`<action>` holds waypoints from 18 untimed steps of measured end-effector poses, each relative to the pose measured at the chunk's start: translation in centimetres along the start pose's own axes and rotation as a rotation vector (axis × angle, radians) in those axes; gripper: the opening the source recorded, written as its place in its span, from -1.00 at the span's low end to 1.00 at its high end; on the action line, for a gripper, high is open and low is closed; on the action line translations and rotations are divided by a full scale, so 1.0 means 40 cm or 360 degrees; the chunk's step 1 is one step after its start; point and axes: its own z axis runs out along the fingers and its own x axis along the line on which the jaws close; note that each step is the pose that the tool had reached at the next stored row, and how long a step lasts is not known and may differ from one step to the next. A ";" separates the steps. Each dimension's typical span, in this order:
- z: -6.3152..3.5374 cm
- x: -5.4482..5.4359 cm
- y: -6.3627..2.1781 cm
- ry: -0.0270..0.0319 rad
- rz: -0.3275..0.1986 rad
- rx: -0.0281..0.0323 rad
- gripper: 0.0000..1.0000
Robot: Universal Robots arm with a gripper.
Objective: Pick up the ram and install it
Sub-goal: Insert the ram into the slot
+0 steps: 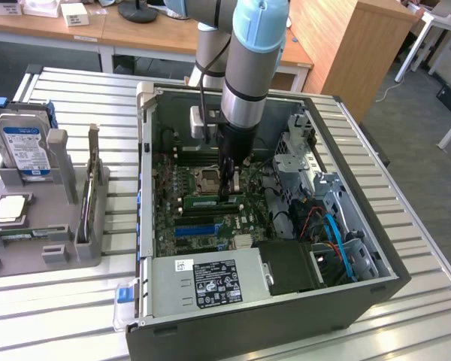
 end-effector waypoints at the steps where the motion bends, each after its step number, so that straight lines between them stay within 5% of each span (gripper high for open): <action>1: 0.000 0.000 0.000 -0.00001 0.0000 0.00000 -0.76; 18: 0.002 0.002 0.000 -0.00001 0.0001 0.00002 -0.76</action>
